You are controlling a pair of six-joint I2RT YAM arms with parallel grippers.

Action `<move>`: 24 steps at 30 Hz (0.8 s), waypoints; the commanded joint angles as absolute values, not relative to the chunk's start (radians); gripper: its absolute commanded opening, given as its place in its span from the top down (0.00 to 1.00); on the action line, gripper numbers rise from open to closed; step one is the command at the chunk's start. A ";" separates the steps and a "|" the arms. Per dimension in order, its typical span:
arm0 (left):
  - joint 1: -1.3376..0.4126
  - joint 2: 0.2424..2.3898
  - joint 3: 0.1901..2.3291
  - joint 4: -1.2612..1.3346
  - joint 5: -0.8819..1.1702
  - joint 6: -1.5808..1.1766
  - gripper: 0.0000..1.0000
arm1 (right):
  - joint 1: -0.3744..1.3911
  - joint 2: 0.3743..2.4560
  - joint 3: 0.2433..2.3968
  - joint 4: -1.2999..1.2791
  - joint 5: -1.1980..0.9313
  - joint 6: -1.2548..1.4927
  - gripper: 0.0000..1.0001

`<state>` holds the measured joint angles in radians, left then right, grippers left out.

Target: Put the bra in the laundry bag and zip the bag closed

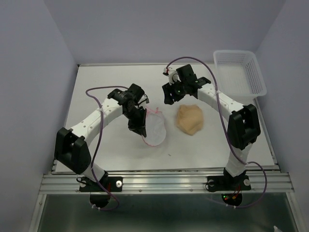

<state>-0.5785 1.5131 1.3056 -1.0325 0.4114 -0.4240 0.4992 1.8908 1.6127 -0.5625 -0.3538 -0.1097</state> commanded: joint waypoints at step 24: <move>-0.557 1.451 1.077 -0.959 0.407 -0.376 1.00 | 0.613 1.968 1.535 -0.178 -0.416 -0.057 0.19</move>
